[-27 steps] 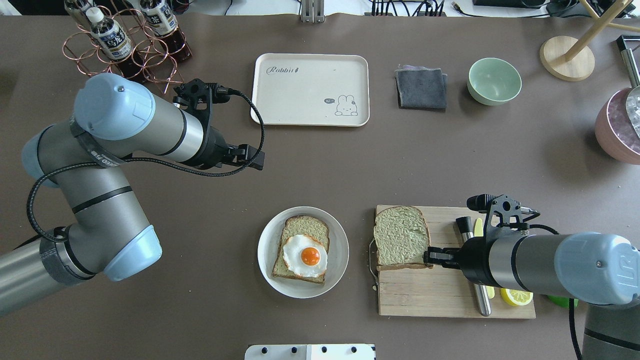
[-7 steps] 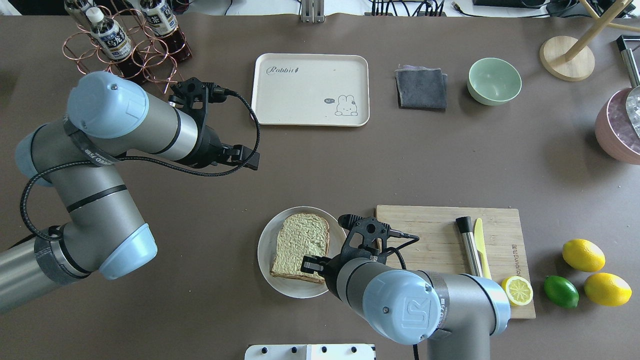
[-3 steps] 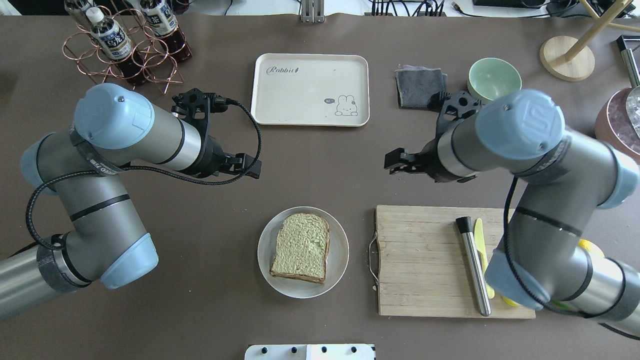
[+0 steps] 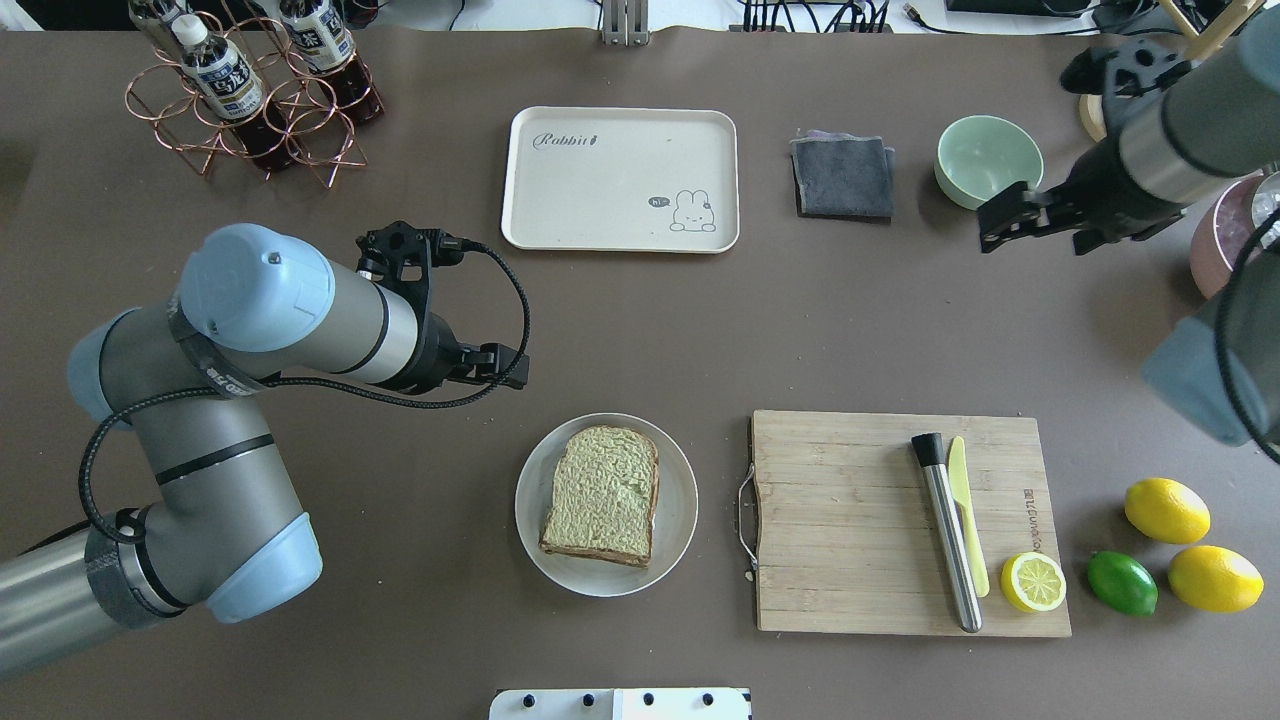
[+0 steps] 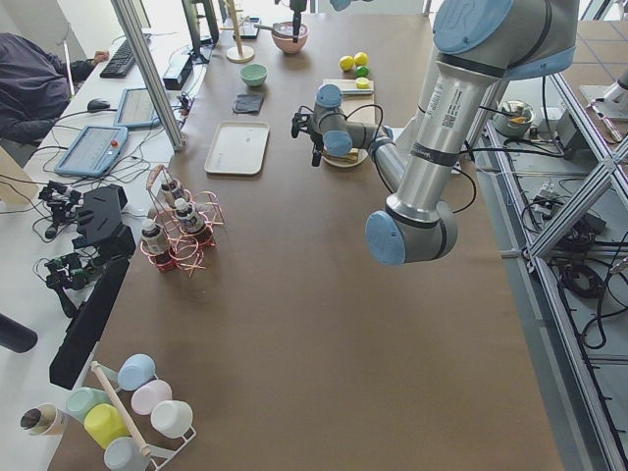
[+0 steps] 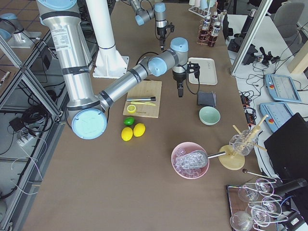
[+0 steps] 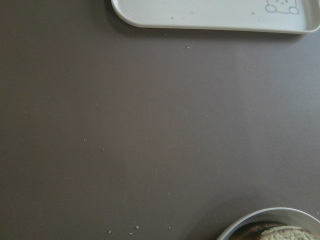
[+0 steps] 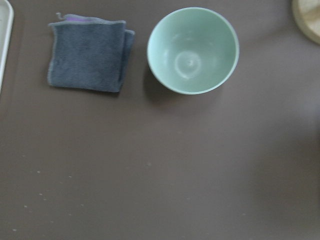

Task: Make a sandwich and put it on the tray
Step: 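Withdraw the right arm to rest while the left arm moves toward the plate, then grasp the rim of the white plate with the left gripper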

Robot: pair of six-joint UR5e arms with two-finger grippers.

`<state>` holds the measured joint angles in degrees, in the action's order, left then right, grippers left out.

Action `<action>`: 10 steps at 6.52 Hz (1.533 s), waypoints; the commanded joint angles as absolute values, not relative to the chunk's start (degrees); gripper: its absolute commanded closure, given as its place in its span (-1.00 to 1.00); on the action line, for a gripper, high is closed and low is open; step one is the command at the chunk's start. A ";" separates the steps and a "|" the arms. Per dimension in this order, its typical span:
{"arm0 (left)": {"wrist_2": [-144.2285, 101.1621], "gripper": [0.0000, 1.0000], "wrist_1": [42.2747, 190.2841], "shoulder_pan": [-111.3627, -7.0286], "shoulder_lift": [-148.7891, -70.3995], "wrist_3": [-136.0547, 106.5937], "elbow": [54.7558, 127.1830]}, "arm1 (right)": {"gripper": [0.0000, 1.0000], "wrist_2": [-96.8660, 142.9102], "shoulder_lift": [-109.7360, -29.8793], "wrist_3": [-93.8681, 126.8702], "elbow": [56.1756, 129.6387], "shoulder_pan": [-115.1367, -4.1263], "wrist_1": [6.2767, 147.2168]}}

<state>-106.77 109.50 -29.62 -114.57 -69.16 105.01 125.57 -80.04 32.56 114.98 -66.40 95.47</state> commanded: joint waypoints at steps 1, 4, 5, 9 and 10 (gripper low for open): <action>-105.38 -0.95 109.69 -25.33 -114.08 -72.85 104.94 | -1.00 130.41 -86.90 6.00 113.39 -82.72 102.79; -105.38 -0.54 111.97 -22.78 -113.47 -75.40 104.50 | -1.00 130.69 -89.64 -2.29 112.59 -88.33 106.17; -105.38 -0.29 112.06 -21.81 -113.47 -75.67 104.41 | -1.00 130.52 -90.61 -2.46 112.59 -88.50 105.82; -105.38 -0.04 112.06 -21.18 -113.99 -75.41 102.75 | -1.00 130.34 -90.88 -2.90 112.50 -88.95 105.82; -105.38 -0.01 112.15 -21.01 -114.34 -75.32 101.79 | -1.00 130.34 -90.88 -2.90 112.41 -89.03 105.82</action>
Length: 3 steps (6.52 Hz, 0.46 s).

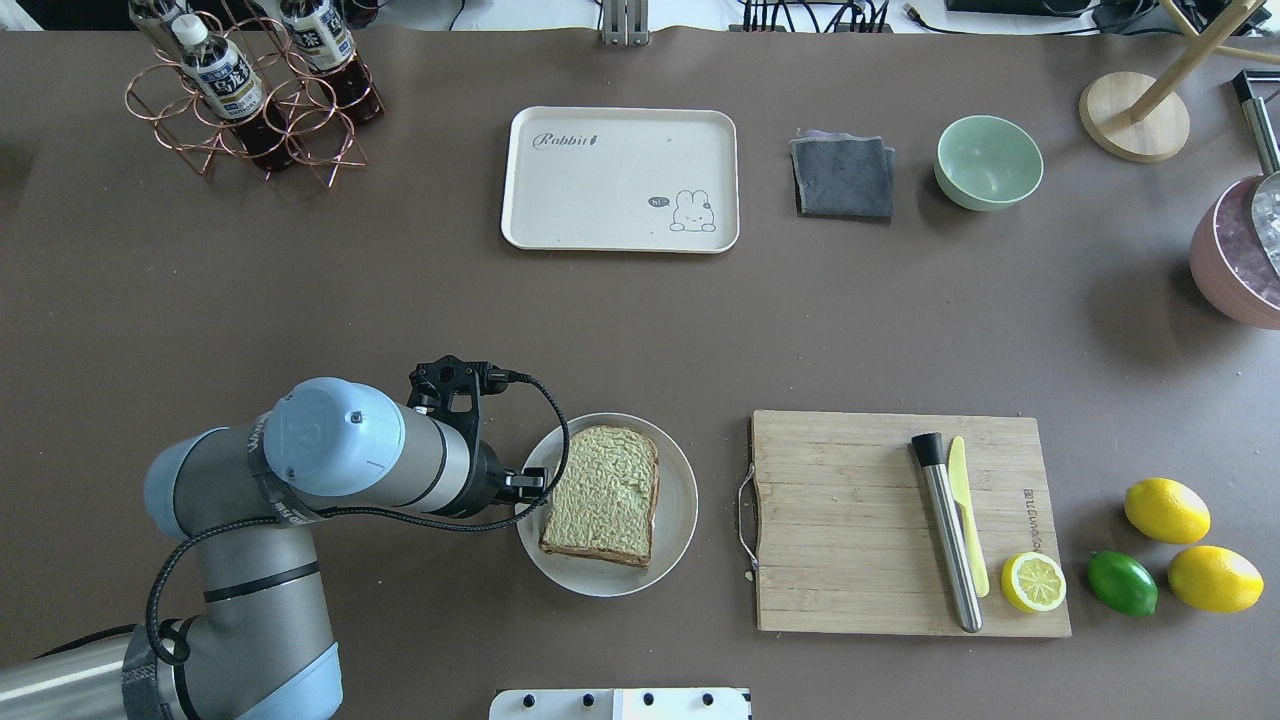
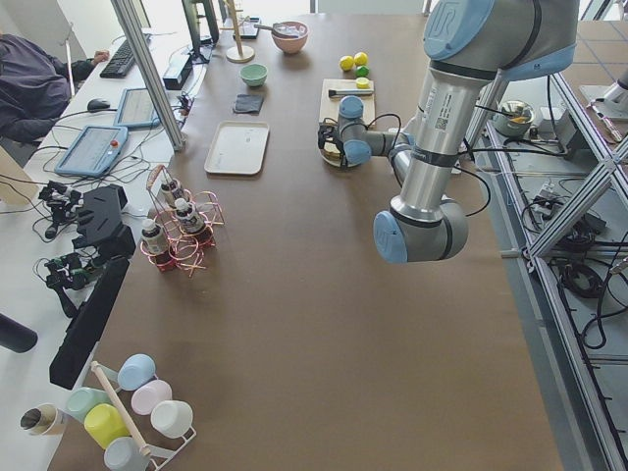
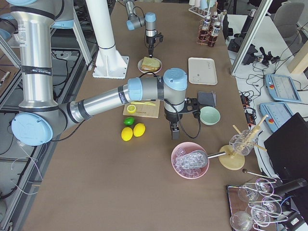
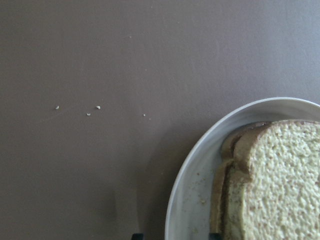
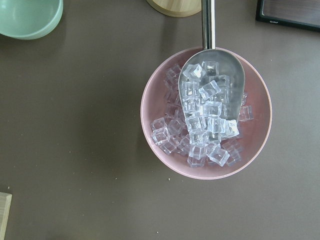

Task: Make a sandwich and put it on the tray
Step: 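Grasp the rim of the white plate with the left gripper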

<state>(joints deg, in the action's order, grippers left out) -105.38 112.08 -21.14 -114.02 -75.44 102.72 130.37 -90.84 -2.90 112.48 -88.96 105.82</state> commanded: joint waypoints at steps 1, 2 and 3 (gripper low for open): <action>-105.38 0.04 112.15 -21.01 -114.35 -75.32 101.60 | -1.00 130.17 -90.88 -2.90 112.33 -89.12 105.82; -105.38 0.15 112.15 -21.01 -114.43 -75.32 101.51 | -1.00 130.17 -90.88 -2.90 112.06 -89.12 105.82; -105.38 0.43 112.15 -21.01 -114.43 -75.32 101.60 | -1.00 129.99 -90.88 -2.90 111.97 -89.12 105.82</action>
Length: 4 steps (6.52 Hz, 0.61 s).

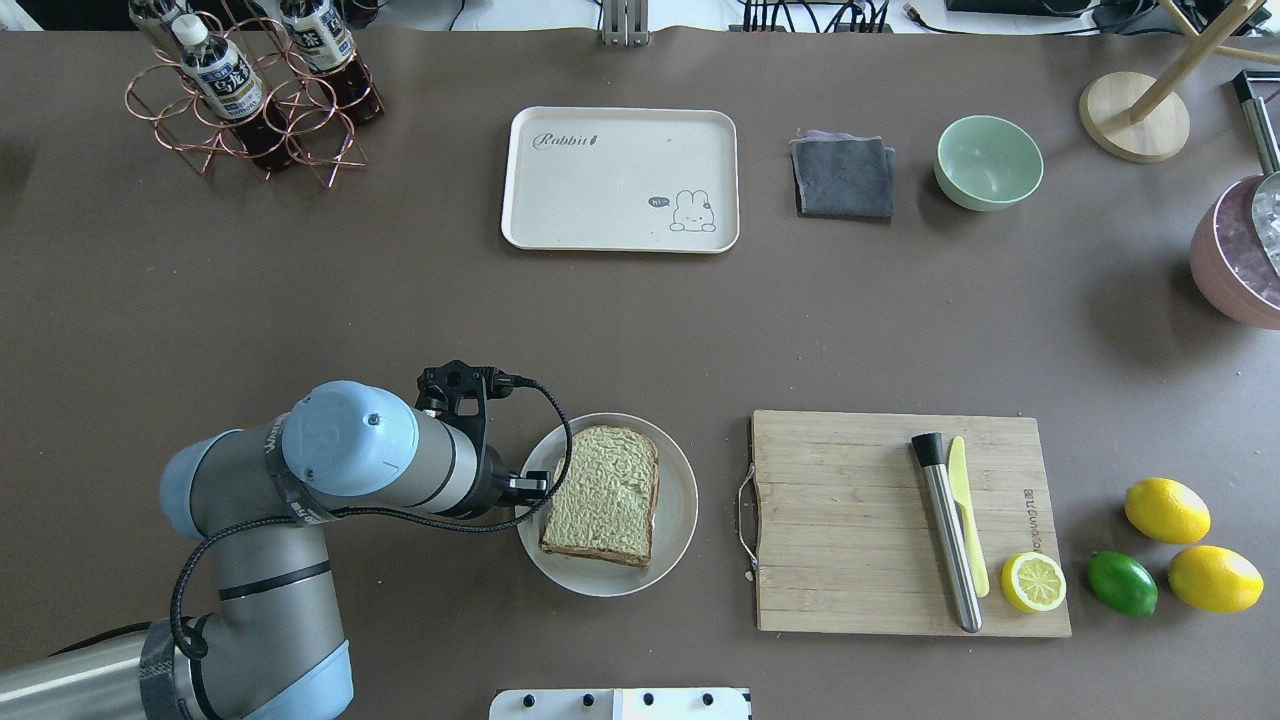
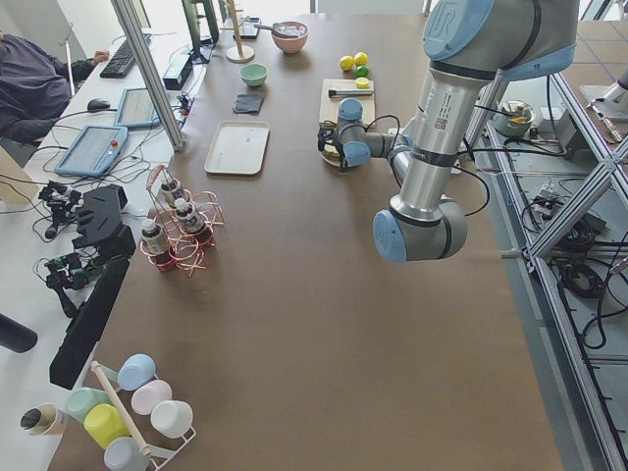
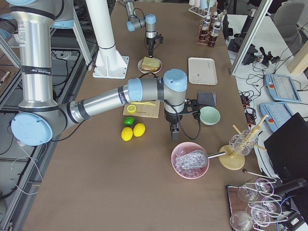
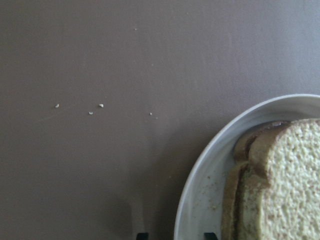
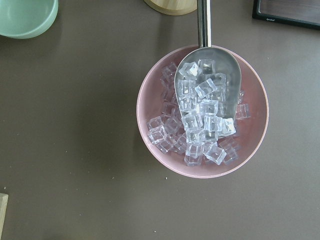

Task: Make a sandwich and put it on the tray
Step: 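Grasp the rim of the white plate with the left gripper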

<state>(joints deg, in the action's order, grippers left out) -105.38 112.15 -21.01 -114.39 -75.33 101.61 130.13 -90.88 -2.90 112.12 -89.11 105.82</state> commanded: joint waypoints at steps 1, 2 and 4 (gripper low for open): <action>-105.38 0.99 112.06 -21.01 -114.78 -75.24 101.51 | -1.00 129.99 -90.88 -2.90 111.80 -89.12 105.82; -105.38 1.00 112.06 -21.09 -114.87 -74.97 101.51 | -1.00 129.90 -90.97 -2.99 111.62 -89.12 105.82; -105.55 1.00 112.06 -21.53 -116.09 -74.88 101.78 | -1.00 129.73 -92.98 -2.99 111.53 -89.64 105.73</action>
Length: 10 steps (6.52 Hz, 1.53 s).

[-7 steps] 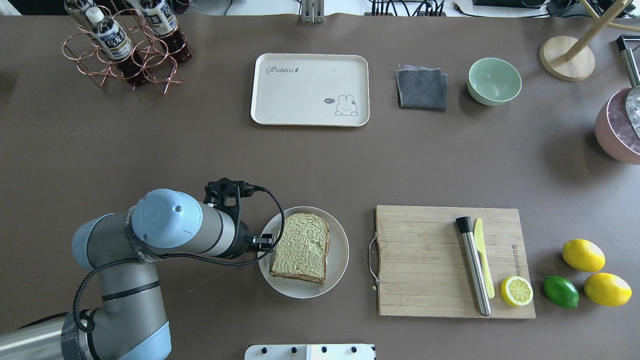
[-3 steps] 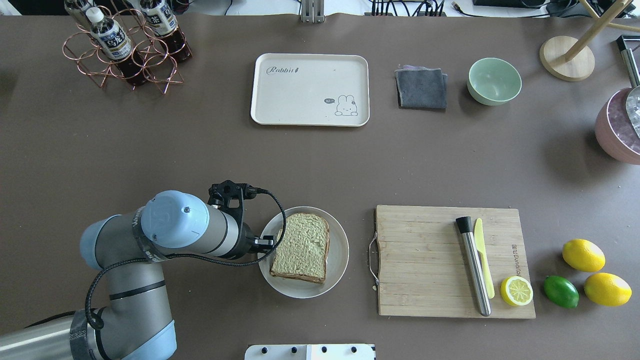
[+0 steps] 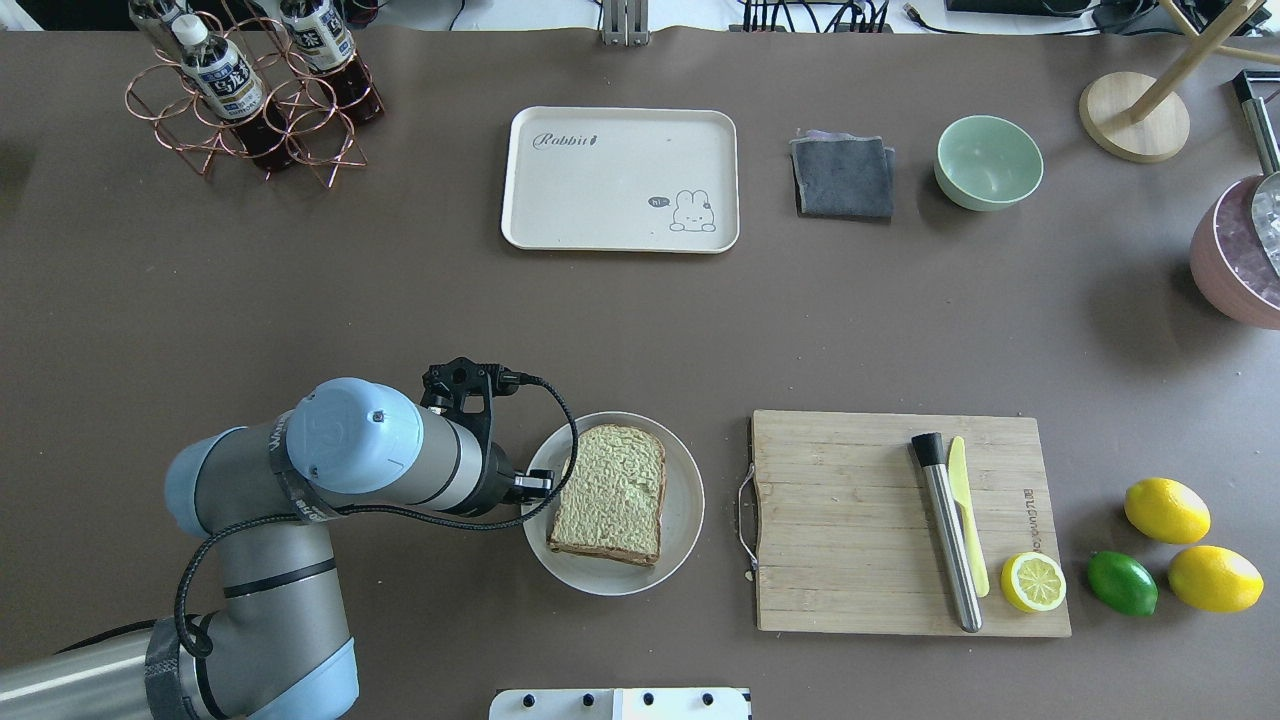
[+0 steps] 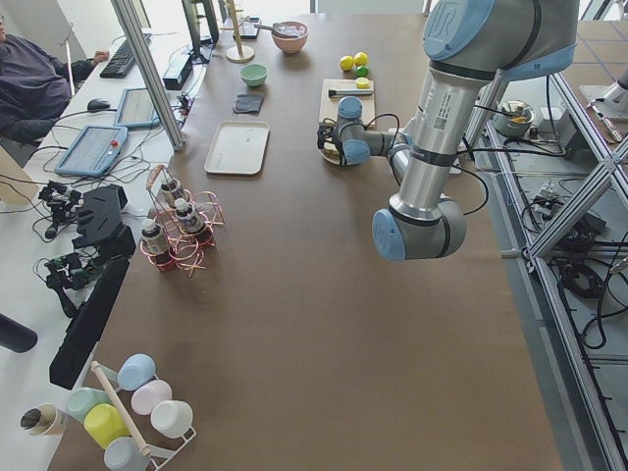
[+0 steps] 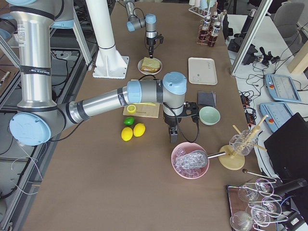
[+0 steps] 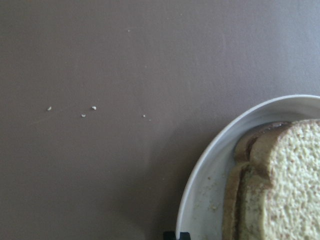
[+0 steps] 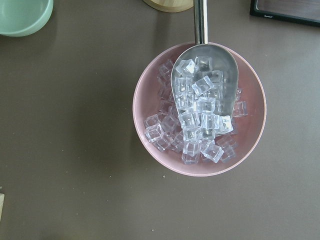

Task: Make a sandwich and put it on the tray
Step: 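Lift the plate with the left gripper and carry it to the cream tray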

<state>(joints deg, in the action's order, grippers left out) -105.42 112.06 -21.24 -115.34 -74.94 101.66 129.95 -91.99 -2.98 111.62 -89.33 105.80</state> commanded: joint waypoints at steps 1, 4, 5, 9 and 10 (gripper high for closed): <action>-105.99 1.00 112.06 -22.84 -116.97 -74.88 101.78 | -1.00 129.81 -93.34 -2.90 111.19 -90.26 105.73; -113.69 1.00 111.53 -34.06 -120.74 -69.10 98.56 | -1.00 128.25 -95.61 -2.90 110.13 -90.44 105.73; -116.86 1.00 111.53 -37.93 -126.16 -67.52 92.70 | -1.00 127.45 -95.62 -2.81 108.56 -90.44 105.65; -123.31 1.00 111.97 -48.67 -141.73 -55.40 68.36 | -1.00 127.35 -95.62 -2.72 106.52 -90.44 105.64; -123.48 1.00 114.84 -49.47 -146.20 -53.46 59.68 | -1.00 127.35 -95.62 -2.64 106.52 -90.35 105.64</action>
